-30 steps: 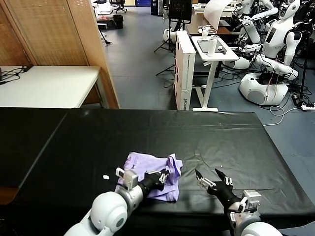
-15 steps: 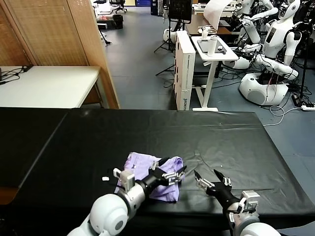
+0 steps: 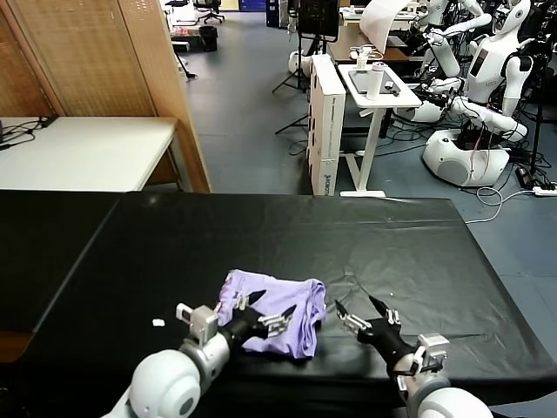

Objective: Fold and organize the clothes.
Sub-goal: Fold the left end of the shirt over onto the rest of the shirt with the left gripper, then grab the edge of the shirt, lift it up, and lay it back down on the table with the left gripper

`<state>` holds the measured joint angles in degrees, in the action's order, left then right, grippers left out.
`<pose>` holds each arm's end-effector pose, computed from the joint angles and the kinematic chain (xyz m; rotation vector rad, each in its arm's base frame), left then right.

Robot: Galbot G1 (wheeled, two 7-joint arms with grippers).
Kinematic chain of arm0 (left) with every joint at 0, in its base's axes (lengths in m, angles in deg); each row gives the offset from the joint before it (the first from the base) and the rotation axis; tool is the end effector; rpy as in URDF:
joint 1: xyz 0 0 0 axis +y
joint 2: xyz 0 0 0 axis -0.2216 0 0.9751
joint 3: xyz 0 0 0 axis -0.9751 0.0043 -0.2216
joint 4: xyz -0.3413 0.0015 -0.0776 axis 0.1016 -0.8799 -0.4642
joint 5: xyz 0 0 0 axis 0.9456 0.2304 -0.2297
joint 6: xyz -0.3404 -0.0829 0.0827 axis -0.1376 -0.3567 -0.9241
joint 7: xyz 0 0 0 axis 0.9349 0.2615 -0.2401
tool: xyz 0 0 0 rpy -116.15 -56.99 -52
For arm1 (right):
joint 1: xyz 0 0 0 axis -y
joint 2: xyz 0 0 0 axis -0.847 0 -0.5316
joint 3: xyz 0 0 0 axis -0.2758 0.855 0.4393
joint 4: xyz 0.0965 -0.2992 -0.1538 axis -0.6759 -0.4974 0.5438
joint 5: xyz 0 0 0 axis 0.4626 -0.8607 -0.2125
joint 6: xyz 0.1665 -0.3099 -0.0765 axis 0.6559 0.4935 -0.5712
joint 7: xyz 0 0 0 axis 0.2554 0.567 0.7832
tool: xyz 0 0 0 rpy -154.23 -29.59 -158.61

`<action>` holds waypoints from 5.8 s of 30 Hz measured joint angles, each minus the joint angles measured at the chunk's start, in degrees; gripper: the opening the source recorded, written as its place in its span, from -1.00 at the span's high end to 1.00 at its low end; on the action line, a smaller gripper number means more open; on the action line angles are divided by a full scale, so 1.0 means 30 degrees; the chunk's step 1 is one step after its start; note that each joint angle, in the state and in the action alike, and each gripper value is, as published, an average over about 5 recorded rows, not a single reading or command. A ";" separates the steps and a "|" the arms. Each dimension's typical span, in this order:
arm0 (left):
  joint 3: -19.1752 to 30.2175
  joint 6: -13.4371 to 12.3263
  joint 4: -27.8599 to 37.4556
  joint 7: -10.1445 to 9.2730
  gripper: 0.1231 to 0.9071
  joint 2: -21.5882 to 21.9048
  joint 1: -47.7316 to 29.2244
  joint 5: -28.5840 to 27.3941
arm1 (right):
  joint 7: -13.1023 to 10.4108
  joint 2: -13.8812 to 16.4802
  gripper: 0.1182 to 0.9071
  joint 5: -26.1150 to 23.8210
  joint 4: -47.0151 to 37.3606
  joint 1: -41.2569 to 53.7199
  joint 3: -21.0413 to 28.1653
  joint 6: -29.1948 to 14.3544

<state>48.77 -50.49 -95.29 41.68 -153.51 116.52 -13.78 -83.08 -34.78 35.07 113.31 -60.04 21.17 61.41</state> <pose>0.2276 -0.0285 -0.2359 -0.8072 -2.5268 0.0484 0.1875 -0.0271 -0.2314 0.3858 -2.7012 -0.2079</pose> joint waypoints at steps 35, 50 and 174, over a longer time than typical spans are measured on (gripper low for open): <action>0.0943 -0.6891 0.1312 0.2549 -1.00 -0.1032 0.2861 -0.8954 | -0.0030 0.0460 -0.65 -0.2232 -0.4399 0.5003 0.3804 0.0058; 0.2042 -0.8078 0.2401 0.2586 -1.00 -0.1132 0.2646 -1.0468 | -0.0055 0.0379 -0.73 -0.2912 -0.5510 0.5808 0.4149 0.0002; 0.0077 -0.4523 0.2975 -0.0415 0.80 -0.0232 0.1465 -0.6015 | -0.0889 -0.0300 -1.00 0.0873 0.1009 0.1146 0.0253 -0.1013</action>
<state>49.00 -64.06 -86.37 40.43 -154.21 120.91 -31.83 -85.75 -35.68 37.69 116.33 -56.60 21.93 58.37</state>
